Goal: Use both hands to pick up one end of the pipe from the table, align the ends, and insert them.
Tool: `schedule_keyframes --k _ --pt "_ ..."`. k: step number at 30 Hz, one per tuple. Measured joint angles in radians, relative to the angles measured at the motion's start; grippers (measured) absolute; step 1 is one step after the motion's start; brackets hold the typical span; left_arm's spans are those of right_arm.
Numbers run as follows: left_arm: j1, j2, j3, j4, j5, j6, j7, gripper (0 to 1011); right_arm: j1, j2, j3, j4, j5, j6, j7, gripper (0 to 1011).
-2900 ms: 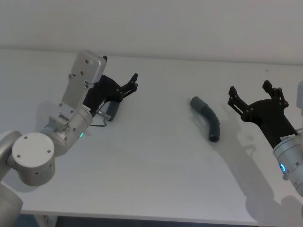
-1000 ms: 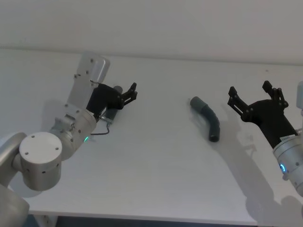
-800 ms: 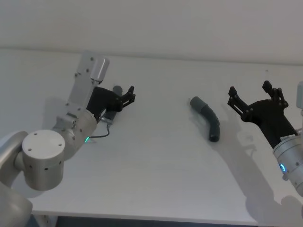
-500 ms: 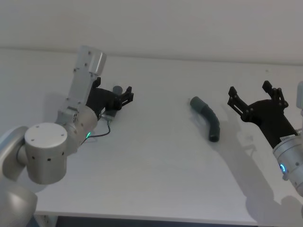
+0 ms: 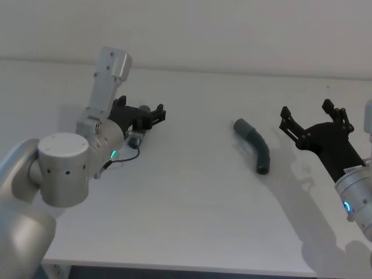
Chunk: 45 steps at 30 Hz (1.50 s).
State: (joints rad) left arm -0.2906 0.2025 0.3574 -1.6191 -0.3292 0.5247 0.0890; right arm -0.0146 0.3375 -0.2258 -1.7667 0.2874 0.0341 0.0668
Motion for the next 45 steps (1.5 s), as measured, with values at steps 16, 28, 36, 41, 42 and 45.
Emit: schedule_keyframes --k 16,28,36,41,42,45 --pt "-0.061 -0.032 0.004 0.045 0.005 0.165 0.030 1000 0.000 0.000 0.000 0.000 0.000 0.000 0.000 1002" --pt "-0.089 -0.056 0.012 0.084 0.021 0.210 0.042 1000 0.000 0.000 0.000 0.000 0.000 0.000 0.000 1002" --pt "-0.098 -0.068 0.013 0.106 0.025 0.216 0.042 1000 0.000 0.000 0.000 0.000 0.000 0.000 0.000 1002" --pt "-0.101 -0.074 0.014 0.117 0.030 0.216 0.039 1000 0.000 0.000 0.000 0.000 0.000 0.000 0.000 1002" --pt "-0.101 -0.074 0.015 0.118 0.030 0.216 0.039 1000 0.000 0.000 0.000 0.000 0.000 0.000 0.000 1002" --pt "-0.104 -0.076 0.016 0.123 0.034 0.216 0.037 1000 0.000 0.000 0.000 0.000 0.000 0.000 0.000 1002"
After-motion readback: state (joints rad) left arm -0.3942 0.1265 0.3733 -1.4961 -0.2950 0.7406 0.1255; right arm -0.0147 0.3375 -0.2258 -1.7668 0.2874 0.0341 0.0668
